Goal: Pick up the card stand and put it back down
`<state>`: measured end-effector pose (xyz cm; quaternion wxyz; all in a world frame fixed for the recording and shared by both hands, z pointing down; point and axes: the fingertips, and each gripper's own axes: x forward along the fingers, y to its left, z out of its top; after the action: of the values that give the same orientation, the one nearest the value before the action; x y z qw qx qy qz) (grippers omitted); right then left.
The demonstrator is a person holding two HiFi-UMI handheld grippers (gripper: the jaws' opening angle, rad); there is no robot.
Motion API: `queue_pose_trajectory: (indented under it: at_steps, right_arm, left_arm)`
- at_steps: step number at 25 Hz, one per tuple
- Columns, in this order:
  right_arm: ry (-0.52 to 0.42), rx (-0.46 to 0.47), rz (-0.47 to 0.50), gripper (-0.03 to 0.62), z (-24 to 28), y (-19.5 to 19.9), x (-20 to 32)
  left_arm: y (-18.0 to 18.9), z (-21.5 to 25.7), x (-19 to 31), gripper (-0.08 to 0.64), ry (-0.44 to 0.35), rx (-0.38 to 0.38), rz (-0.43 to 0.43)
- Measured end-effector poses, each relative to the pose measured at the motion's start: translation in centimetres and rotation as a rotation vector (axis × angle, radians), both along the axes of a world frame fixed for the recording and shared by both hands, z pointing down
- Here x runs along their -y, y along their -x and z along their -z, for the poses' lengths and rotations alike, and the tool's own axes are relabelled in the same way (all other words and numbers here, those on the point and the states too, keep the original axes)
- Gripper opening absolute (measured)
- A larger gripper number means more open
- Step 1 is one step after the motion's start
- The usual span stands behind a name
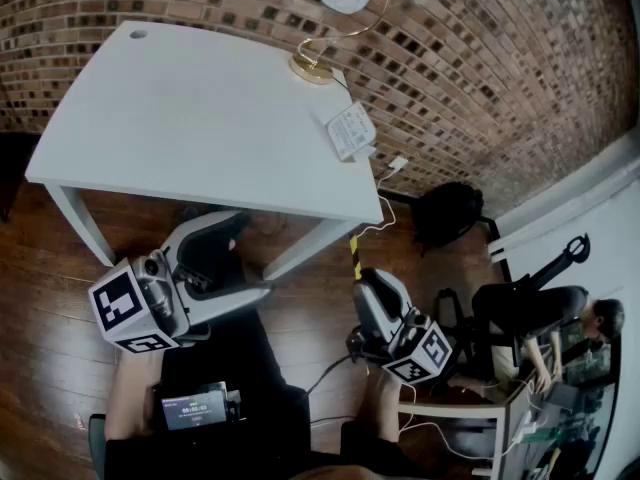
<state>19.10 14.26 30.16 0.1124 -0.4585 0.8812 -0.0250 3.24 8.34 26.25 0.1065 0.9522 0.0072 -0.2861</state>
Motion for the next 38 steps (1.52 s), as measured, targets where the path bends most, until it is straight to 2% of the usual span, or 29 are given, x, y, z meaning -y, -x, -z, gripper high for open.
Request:
queue_pose_trajectory:
  at_steps: [4,10,12,15,18,22,25,32,38]
  right_arm:
    - [0.021,0.006,-0.016,0.137,-0.9,-0.8,1.6]
    - [0.035,0.012,-0.05,0.143,-1.6,-2.8,5.0]
    - [0.027,0.011,-0.077,0.143,-1.5,-3.8,6.0]
    - [0.015,0.003,-0.112,0.179,-1.0,-4.9,7.6]
    - [-0.001,-0.019,-0.139,0.179,-0.2,-5.8,9.4]
    - [0.024,-0.07,-0.238,0.179,-0.4,-8.2,13.0]
    - [0.063,-0.091,-0.308,0.179,-1.2,-10.5,15.7]
    - [0.097,-0.096,-0.372,0.2,-1.9,-14.1,20.2]
    - [0.122,-0.114,-0.435,0.224,-2.3,-16.9,22.5]
  left_arm:
    - [-0.4,-0.4,0.6,0.341,-0.002,0.013,-0.041]
    - [-2.4,-0.1,3.8,0.374,-0.04,0.062,-0.022]
    - [-3.1,0.0,4.6,0.387,-0.051,0.084,-0.029]
    - [-3.9,0.5,6.2,0.421,-0.07,0.105,-0.016]
    - [-4.8,1.1,8.0,0.422,-0.102,0.141,0.001]
    - [-6.1,1.7,10.4,0.422,-0.137,0.181,-0.019]
    - [-7.1,1.8,12.6,0.422,-0.14,0.2,-0.029]
    - [-10.0,1.3,16.6,0.422,-0.15,0.252,-0.061]
    - [-12.4,0.8,18.8,0.448,-0.135,0.3,-0.125]
